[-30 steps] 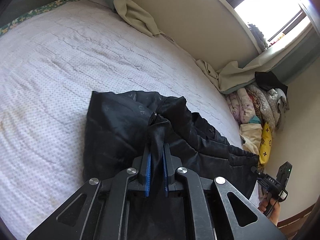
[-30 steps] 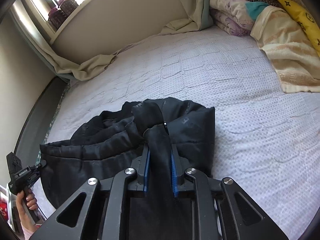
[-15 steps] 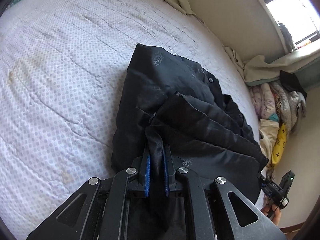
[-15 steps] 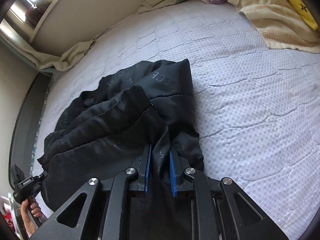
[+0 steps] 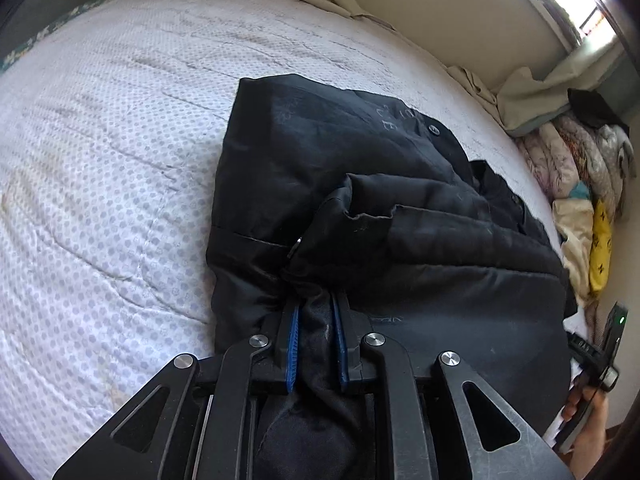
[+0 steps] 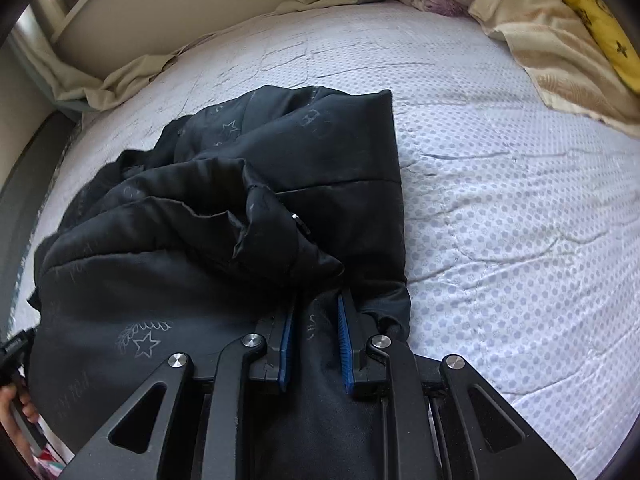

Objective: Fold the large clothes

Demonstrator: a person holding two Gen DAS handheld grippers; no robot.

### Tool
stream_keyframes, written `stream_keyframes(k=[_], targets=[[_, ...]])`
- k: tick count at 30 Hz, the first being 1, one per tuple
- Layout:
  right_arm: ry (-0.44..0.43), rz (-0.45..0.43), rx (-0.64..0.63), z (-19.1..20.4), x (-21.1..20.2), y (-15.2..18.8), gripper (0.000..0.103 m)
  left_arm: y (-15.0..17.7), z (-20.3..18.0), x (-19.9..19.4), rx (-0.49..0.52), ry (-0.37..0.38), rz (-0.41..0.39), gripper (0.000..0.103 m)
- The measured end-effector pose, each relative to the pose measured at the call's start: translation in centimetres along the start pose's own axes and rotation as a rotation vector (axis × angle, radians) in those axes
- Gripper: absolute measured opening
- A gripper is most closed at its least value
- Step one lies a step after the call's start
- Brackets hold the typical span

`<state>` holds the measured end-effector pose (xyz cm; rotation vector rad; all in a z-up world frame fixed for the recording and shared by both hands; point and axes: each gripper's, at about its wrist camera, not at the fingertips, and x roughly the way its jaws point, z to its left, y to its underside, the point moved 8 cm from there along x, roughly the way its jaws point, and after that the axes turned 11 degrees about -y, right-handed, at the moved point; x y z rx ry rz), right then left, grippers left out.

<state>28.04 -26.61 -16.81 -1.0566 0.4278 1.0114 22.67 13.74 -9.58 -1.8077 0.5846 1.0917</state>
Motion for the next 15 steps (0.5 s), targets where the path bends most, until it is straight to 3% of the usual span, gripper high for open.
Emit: stream_keyframes(k=[3,5,6,7,8,10,12,14,15], targets=[[-0.055,-0.006,0.077,-0.2,-0.6,-0.3,0.019,-0.6,0.4,-1.4,-0.059,0.020,0.021,0.027],[-0.090,-0.003,0.146,-0.3,-1.9,-0.6,0.026,-1.2,0.6,-2.7,-0.082,0.027,0.014,0.043],[-0.109,-0.009,0.173,-0.1,-2.8,-0.8,0.041,-1.8,0.9,-4.1,-0.090,0.014,-0.013,0.060],[-0.127,-0.020,0.185,0.2,-3.6,-0.9,0.052,-2.3,1.1,-5.1,-0.090,-0.008,-0.046,0.067],[-0.133,-0.044,0.192,0.5,-4.7,-1.2,0.069,-3.0,1.2,-6.7,-0.078,-0.048,-0.107,0.068],[-0.082,-0.112,0.155,1.4,-7.4,-2.0,0.071,-3.9,1.5,-9.3,-0.047,-0.123,-0.212,0.071],[-0.007,-0.191,0.078,2.6,-9.7,-2.8,0.071,-4.6,0.6,-11.6,-0.019,-0.148,-0.315,0.076],[0.042,-0.276,-0.017,4.6,-11.3,-3.7,0.071,-4.6,-2.1,-12.9,0.039,-0.084,-0.361,0.080],[0.038,-0.294,-0.065,6.0,-11.4,-3.9,0.071,-4.0,-4.2,-12.8,0.093,-0.025,-0.347,0.084]])
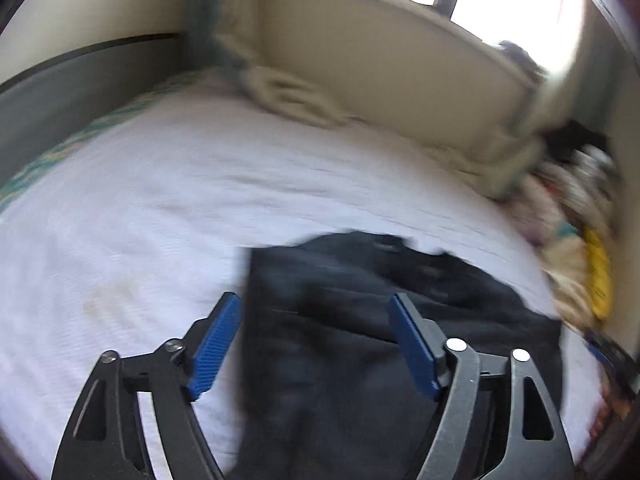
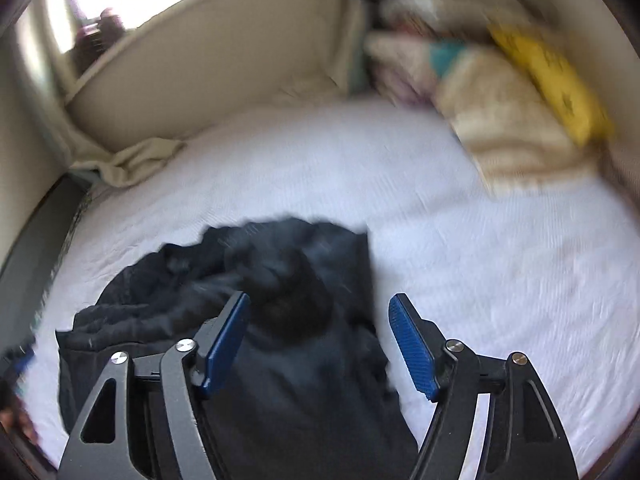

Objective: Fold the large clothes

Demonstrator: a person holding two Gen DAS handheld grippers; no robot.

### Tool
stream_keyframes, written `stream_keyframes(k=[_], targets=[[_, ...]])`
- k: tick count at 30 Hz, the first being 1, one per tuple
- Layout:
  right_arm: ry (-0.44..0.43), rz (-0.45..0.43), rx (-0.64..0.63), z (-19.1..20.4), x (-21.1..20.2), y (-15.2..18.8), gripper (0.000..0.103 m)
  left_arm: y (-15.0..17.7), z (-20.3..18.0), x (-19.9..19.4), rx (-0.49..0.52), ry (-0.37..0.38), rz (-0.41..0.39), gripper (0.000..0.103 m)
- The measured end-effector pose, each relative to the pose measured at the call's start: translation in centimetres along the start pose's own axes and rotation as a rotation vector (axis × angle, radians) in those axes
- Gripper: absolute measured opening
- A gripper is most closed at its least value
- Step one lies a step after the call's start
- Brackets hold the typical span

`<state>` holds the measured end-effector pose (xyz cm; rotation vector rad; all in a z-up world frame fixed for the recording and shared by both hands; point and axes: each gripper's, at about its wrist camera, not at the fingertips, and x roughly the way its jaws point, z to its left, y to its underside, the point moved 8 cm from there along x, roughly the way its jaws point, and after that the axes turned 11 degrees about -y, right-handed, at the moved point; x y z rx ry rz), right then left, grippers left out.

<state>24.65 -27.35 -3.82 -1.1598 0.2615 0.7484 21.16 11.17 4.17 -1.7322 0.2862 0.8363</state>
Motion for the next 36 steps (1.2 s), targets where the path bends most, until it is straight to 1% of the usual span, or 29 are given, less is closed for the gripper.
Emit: stream_keyframes(k=[1,2,3,5,6,7,8,9,11,13,15,19,23,26,30,33,36], targets=[[-0.030,-0.003,-0.040,1.6,0.4,0.0,0.070,0.7,-2.0,0.2,0.044,0.051,0.027,0.086],[-0.060,0.008,-0.066,3.0,1.0,0.2,0.066,1.3,-3.6,0.7,0.083,0.077,0.052,0.087],[-0.088,0.035,-0.095,4.6,2.2,0.8,0.061,2.1,-5.5,1.7,0.137,0.077,0.082,0.087],[-0.083,0.084,-0.137,6.4,4.2,1.8,0.059,3.2,-6.6,3.6,0.216,-0.001,0.113,0.087],[-0.049,0.109,-0.172,7.1,5.4,2.5,0.059,3.8,-6.5,4.9,0.251,-0.076,0.125,0.087],[-0.014,0.118,-0.199,7.2,5.9,2.8,0.059,4.0,-6.1,5.8,0.259,-0.117,0.133,0.087],[0.036,0.128,-0.232,7.2,6.7,3.2,0.059,4.3,-5.7,6.5,0.256,-0.145,0.145,0.087],[0.082,0.138,-0.259,6.8,7.5,3.7,0.060,5.0,-4.4,7.0,0.242,-0.161,0.168,0.087],[0.111,0.175,-0.249,5.8,8.9,4.8,0.060,6.1,-3.5,8.7,0.183,-0.114,0.236,0.088],[0.091,0.214,-0.204,4.8,10.7,6.0,0.061,7.0,-3.2,9.6,0.161,-0.081,0.253,0.089],[0.078,0.220,-0.207,4.2,11.7,6.4,0.062,7.7,-3.4,9.4,0.179,-0.081,0.243,0.089],[0.084,0.227,-0.235,3.8,12.3,7.3,0.062,8.1,-3.4,9.8,0.197,-0.095,0.233,0.091],[0.098,0.201,-0.266,3.6,12.9,8.2,0.062,8.5,-3.4,10.5,0.202,-0.109,0.216,0.092],[0.081,0.175,-0.252,3.6,13.0,8.4,0.062,8.8,-3.7,10.6,0.224,-0.135,0.167,0.093],[0.077,0.152,-0.254,3.7,13.2,8.5,0.062,8.9,-3.6,10.6,0.225,-0.133,0.138,0.094],[0.076,0.142,-0.256,3.8,13.1,8.4,0.062,8.9,-3.5,10.7,0.225,-0.130,0.130,0.094],[0.031,0.151,-0.210,3.9,12.6,8.0,0.063,8.8,-3.5,10.9,0.224,-0.126,0.135,0.094]])
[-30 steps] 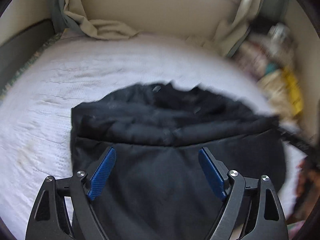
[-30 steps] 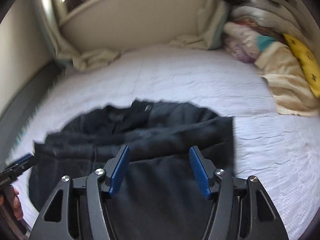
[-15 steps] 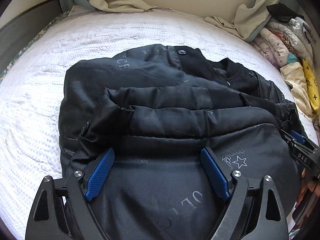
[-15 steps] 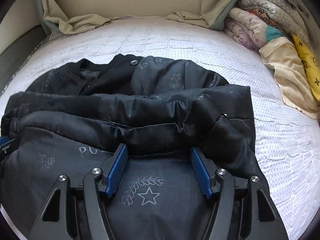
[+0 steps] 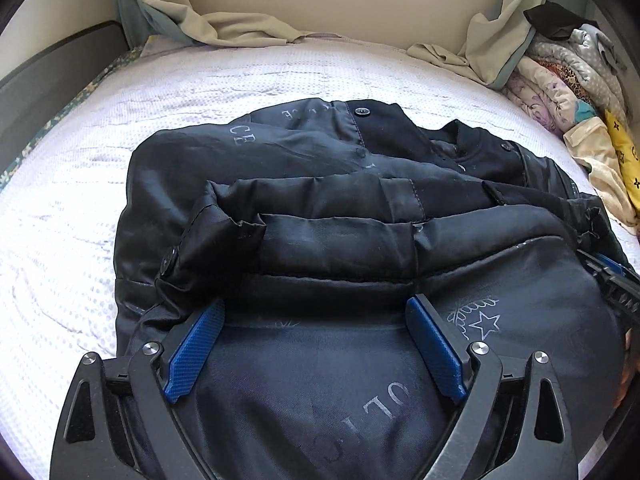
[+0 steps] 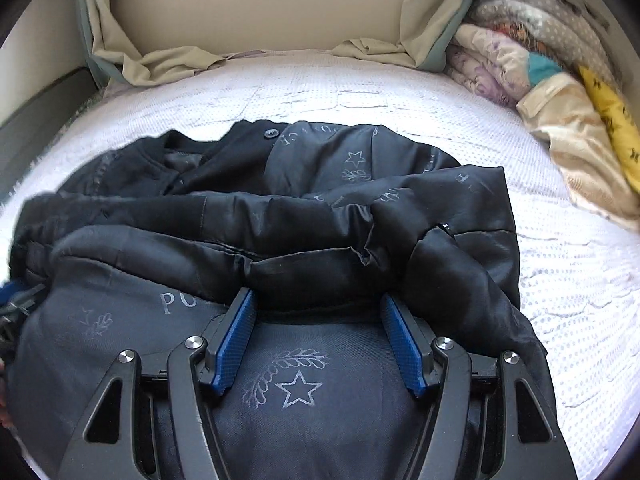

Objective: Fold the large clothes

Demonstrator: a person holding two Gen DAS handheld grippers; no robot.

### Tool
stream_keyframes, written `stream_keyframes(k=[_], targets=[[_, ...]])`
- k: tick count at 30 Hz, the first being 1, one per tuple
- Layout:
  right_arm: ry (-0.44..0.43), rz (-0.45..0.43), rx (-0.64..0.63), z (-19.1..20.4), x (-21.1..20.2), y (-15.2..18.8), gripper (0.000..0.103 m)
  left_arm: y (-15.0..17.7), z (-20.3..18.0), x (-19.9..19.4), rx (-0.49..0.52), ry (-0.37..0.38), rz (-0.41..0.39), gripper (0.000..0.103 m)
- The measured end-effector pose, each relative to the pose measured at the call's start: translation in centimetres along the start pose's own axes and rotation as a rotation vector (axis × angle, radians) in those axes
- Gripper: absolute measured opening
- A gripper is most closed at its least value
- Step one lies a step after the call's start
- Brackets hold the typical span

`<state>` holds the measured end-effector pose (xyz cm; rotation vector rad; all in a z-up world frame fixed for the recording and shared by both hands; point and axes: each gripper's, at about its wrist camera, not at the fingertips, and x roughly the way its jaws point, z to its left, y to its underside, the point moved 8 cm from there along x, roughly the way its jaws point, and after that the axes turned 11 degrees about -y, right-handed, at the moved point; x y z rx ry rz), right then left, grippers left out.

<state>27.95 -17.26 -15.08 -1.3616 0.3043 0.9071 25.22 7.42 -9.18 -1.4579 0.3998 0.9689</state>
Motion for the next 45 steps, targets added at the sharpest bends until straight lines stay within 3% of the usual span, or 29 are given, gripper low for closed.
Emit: stream_keyframes(k=[5,8,9,12,15,18,24,31,34,38,41,45], targets=[[-0.139,0.029,0.103,-0.3,-2.9,-1.6,0.070,-0.1,0.0,0.1,0.002,0.003,0.014,0.094],[-0.057,-0.069,0.121,-2.1,-6.0,-3.1,0.069,-0.2,-0.1,0.1,0.000,0.004,0.014,0.095],[-0.040,-0.081,0.127,-2.6,-6.4,-3.3,0.063,-0.2,-0.2,0.1,0.000,0.003,0.013,0.095],[-0.015,-0.043,0.144,-3.7,-5.6,-2.5,0.042,-0.2,-0.3,0.2,0.000,0.002,0.010,0.095],[0.031,0.006,0.125,-4.4,-3.9,-1.4,0.031,-0.1,-0.4,0.2,-0.002,0.005,0.011,0.095],[0.056,0.035,0.090,-4.3,-2.4,-0.3,0.031,-0.1,-0.5,0.2,-0.001,0.003,0.010,0.096],[0.120,0.014,0.033,-4.3,-0.6,0.5,0.031,-0.1,-0.7,0.1,-0.002,-0.010,0.009,0.096],[0.157,0.015,0.029,-3.8,-0.8,0.3,0.031,0.0,-0.8,0.1,0.002,-0.010,0.009,0.096],[0.185,0.061,0.037,-3.2,-1.8,-0.4,0.036,-0.2,-0.8,0.0,0.012,-0.013,0.023,0.098],[0.092,0.070,0.129,-2.1,-4.6,-1.8,0.075,-0.6,-0.6,-0.8,0.022,-0.013,0.062,0.100],[-0.024,0.023,0.190,-0.8,-7.0,-3.1,0.075,-1.4,0.1,-2.2,-0.002,0.023,0.081,0.100],[-0.105,-0.013,0.165,1.3,-8.6,-4.3,0.075,-2.5,2.4,-4.3,-0.118,0.123,0.068,0.100]])
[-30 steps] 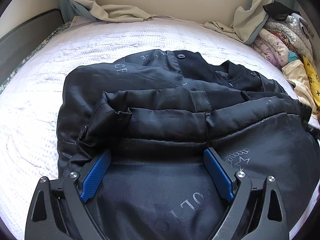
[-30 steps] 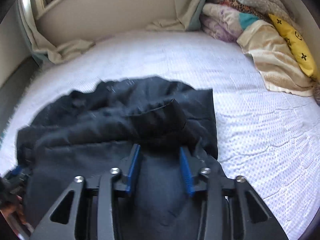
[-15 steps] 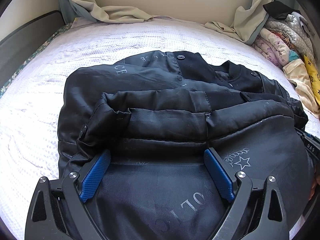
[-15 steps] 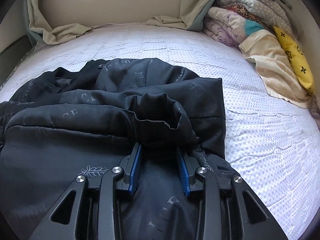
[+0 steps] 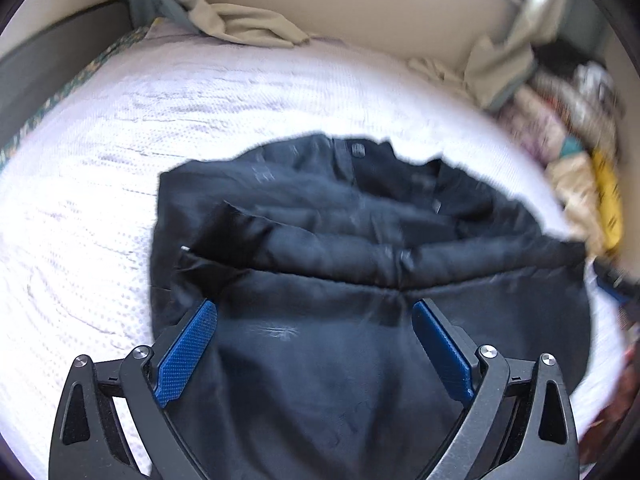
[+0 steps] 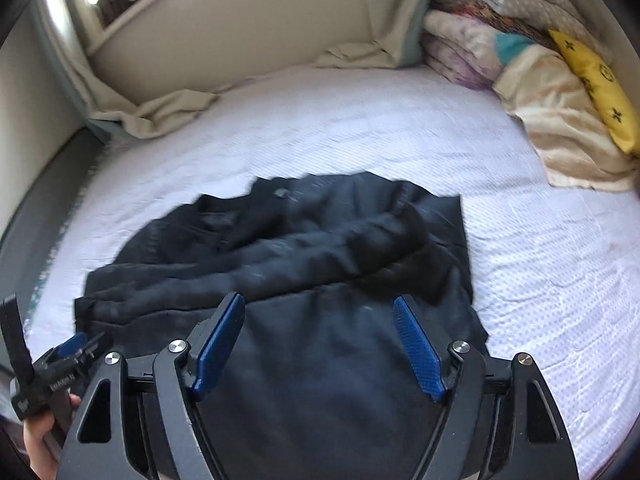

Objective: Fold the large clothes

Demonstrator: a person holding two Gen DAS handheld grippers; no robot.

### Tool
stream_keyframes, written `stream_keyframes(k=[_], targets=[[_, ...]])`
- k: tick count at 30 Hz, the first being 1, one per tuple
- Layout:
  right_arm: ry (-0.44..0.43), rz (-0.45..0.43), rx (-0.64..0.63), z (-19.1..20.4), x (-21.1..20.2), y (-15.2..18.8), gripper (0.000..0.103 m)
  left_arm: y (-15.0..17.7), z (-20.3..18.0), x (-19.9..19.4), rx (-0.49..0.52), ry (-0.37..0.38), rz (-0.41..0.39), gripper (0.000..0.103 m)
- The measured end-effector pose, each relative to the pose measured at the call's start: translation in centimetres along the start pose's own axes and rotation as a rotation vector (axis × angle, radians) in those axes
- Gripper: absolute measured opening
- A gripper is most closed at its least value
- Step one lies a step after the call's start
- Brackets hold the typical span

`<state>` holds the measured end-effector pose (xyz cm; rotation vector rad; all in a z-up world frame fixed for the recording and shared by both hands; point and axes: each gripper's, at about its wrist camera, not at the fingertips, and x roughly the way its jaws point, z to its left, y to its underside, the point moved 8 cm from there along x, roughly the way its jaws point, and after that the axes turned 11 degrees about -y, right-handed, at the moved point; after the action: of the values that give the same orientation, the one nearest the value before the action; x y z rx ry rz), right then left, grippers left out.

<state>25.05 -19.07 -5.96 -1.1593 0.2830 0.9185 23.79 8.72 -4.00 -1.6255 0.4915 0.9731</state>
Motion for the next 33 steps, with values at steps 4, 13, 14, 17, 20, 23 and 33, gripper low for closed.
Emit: stream_keyframes(k=[4,13,14,17,20,23,33], targets=[[-0.044,0.013,-0.015,1.5,0.1,0.0,0.077,-0.8,3.3,-1.5,-0.106,0.043,-0.012,0.100],[-0.114,0.112,0.074,0.9,2.1,2.0,0.077,0.5,8.3,0.6,-0.350,0.232,0.157,0.100],[-0.111,0.110,0.067,0.9,2.0,2.0,0.077,0.7,8.4,0.9,-0.366,0.261,0.177,0.100],[-0.111,0.108,0.064,0.9,1.8,2.0,0.077,2.1,8.7,2.1,-0.457,0.370,0.255,0.100],[-0.113,0.110,0.070,0.7,1.8,2.1,0.077,3.7,9.4,3.3,-0.542,0.415,0.325,0.100],[-0.112,0.112,0.069,0.5,1.6,2.2,0.077,5.3,9.5,4.4,-0.570,0.442,0.381,0.101],[-0.117,0.114,0.067,0.5,1.4,2.6,0.077,5.2,9.2,6.0,-0.676,0.549,0.402,0.102]])
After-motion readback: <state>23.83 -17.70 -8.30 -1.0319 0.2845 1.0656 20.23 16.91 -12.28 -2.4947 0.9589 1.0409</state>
